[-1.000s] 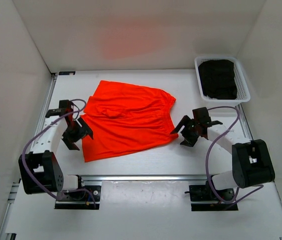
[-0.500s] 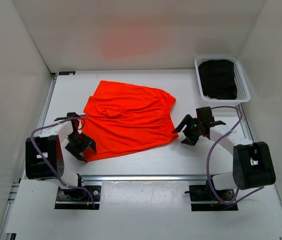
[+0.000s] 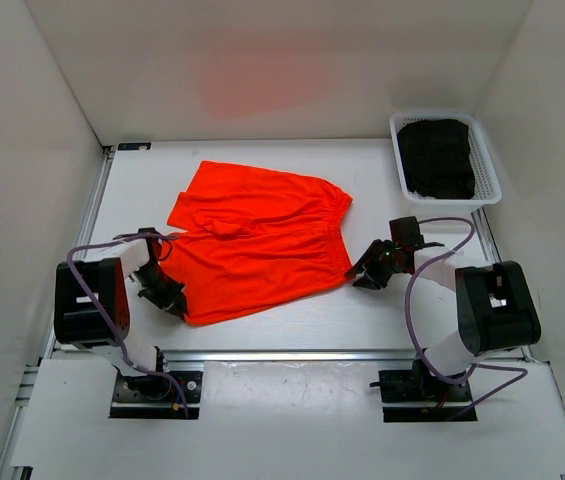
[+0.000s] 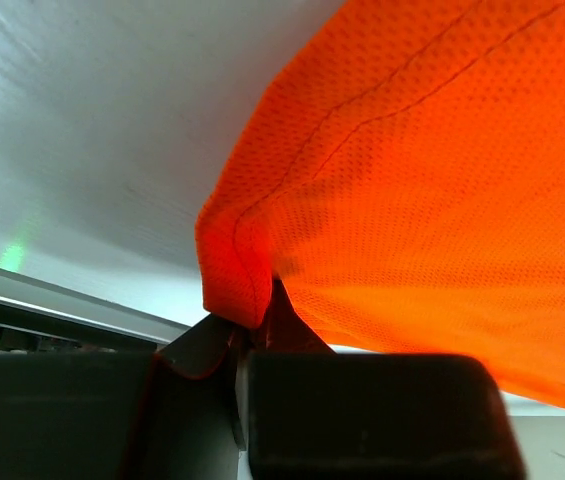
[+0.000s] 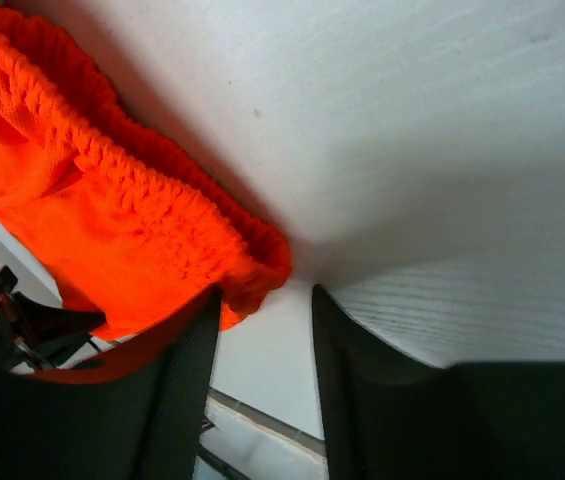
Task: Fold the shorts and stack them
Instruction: Fold the shorts
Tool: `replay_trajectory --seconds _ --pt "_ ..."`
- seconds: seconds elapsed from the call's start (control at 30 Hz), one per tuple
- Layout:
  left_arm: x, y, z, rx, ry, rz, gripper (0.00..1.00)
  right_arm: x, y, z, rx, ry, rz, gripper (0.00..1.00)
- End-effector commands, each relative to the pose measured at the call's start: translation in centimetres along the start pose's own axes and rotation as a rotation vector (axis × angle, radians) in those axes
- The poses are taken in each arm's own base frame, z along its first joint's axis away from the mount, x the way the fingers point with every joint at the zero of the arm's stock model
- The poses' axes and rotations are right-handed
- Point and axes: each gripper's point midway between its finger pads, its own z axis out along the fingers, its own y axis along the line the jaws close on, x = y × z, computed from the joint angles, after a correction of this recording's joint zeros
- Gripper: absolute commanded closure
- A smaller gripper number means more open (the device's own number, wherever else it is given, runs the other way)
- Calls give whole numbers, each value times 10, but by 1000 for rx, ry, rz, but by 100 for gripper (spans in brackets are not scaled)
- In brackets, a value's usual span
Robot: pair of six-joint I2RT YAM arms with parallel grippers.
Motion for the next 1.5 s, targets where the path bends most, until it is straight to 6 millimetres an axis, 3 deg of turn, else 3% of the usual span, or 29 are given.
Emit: replay_trajectory --seconds 0.0,0.03,0.07,0.13,0.17,0.3,0.57,0.63,0.67,0.73,0.83,0.87,0.93,0.97,1.03,1.07,1.1,1.13,1.17,1.2,1.23,1.27,1.3,1.33,1.37,1.4,1.43,1.47 --pt "-27 -15 -3 30 -109 19 90 0 2 6 -19 10 -12 59" --pt "-28 -16 -5 39 -117 20 90 0 2 6 -19 10 -12 65" --pt "-28 -18 -13 55 -133 22 90 0 2 6 -19 10 -12 79" --pt "-32 -21 -26 73 -167 34 90 0 2 6 -19 10 -3 95" --pt "-31 -17 -32 62 -178 33 90 -1 5 3 -29 2 -8 100" --pt "-25 -17 -59 120 -214 31 90 6 4 -9 -46 -13 -38 100" --pt "5 -4 -81 206 -257 -4 90 50 -38 -54 35 -51 -45 100" --pt "17 -2 -95 240 -278 -4 90 54 -38 -70 17 -95 -61 100" --pt "21 -3 -101 255 -289 13 90 64 -48 -76 53 -80 -37 100" --pt "20 1 -117 271 -340 12 90 66 -50 -89 57 -111 -43 100" --pt "10 -9 -154 320 -428 33 90 66 -47 -113 57 -180 -58 100" --pt "5 -19 -178 360 -479 68 90 65 -48 -117 72 -185 -54 100" --pt "-6 -29 -199 365 -529 80 90 54 -36 -130 63 -243 -77 100" --pt "-15 -43 -215 379 -545 90 90 49 -31 -133 61 -259 -80 100" --pt "-31 -57 -231 375 -587 112 90 40 -23 -137 81 -272 -86 100" --pt "-43 -71 -228 350 -570 121 90 29 -10 -147 71 -312 -94 100" --pt "-52 -83 -249 375 -612 139 90 21 -3 -151 71 -334 -96 100" --pt "-57 -96 -254 388 -621 150 90 13 -3 -148 110 -332 -96 100" --pt "-70 -110 -247 356 -598 161 90 1 12 -156 94 -374 -104 100" --pt "-78 -121 -252 365 -611 170 90 -8 18 -158 95 -395 -106 100" --pt "-85 -137 -274 401 -658 189 90 -21 23 -152 117 -406 -112 100" --pt "-92 -147 -277 406 -663 190 90 -28 31 -151 109 -413 -115 100" --pt "-105 -163 -263 363 -647 209 90 -39 36 -153 113 -435 -116 100" --pt "-111 -181 -285 403 -699 232 90 -54 51 -150 103 -444 -119 100" --pt "-120 -193 -289 408 -711 245 90 -63 56 -148 112 -456 -127 100" --pt "-135 -214 -263 361 -672 263 90 -72 59 -146 124 -470 -125 100" --pt "-143 -231 -289 415 -725 273 90 -85 59 -131 152 -452 -119 100" --pt "-144 -244 -285 415 -712 300 90 -97 71 -133 144 -474 -123 100"
